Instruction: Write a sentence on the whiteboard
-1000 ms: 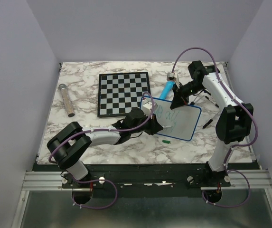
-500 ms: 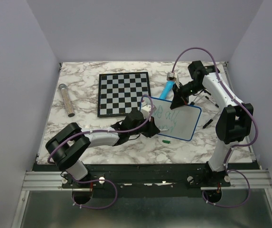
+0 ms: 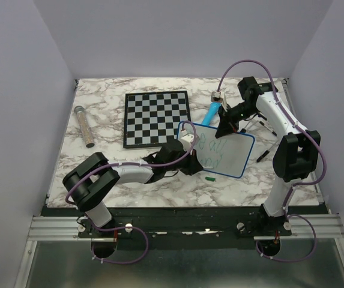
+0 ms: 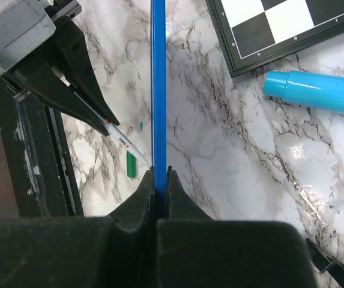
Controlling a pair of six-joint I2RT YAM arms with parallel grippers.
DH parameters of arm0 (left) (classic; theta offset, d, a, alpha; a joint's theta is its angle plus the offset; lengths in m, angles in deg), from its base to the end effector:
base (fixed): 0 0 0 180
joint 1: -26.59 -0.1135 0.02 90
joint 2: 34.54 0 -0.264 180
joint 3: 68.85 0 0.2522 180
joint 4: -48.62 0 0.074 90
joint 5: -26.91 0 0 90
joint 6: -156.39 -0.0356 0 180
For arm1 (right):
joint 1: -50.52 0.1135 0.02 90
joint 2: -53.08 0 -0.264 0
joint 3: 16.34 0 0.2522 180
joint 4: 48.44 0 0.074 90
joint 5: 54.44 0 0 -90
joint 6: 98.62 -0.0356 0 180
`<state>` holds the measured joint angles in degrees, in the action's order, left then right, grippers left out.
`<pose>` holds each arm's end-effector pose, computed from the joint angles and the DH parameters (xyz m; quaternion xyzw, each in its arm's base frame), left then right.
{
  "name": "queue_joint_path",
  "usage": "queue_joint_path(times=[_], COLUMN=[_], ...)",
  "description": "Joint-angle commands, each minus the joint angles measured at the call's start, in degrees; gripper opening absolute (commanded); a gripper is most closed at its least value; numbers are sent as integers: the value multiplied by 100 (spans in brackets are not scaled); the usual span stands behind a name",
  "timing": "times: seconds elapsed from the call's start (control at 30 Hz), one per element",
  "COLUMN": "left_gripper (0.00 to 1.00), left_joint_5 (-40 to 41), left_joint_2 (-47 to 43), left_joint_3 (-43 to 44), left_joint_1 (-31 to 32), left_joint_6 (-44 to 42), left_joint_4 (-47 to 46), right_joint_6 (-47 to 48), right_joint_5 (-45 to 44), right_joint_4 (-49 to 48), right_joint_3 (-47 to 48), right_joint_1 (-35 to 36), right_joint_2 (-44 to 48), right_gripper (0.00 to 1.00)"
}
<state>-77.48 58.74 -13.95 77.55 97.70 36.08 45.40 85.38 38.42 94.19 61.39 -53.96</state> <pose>0.2013 -0.2622 0.1732 0.2090 0.8170 -0.4266 0.3270 0.3487 0.0947 0.2849 -0.5063 0.7511 0.3717 0.2034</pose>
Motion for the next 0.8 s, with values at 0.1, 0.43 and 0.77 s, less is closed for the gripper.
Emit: queue_joint_path(times=[0.1,0.43,0.77], left_gripper=[0,0,0], left_joint_5=[-152,-116,-213], left_joint_2=[103,77,121], left_joint_3=[280,333,333], left_joint_1=[-33,-33,-33], left_joint_6=[15,94,130], left_joint_4=[-129,-235,-322], right_joint_6=[91,100,100], right_joint_5=[98,98,98], right_joint_4=[117,117,117], right_joint_3=[17,8,17], right_joint_1=[20,11,11], right_joint_2=[-62,-62,-71], right_gripper=[0,1,1])
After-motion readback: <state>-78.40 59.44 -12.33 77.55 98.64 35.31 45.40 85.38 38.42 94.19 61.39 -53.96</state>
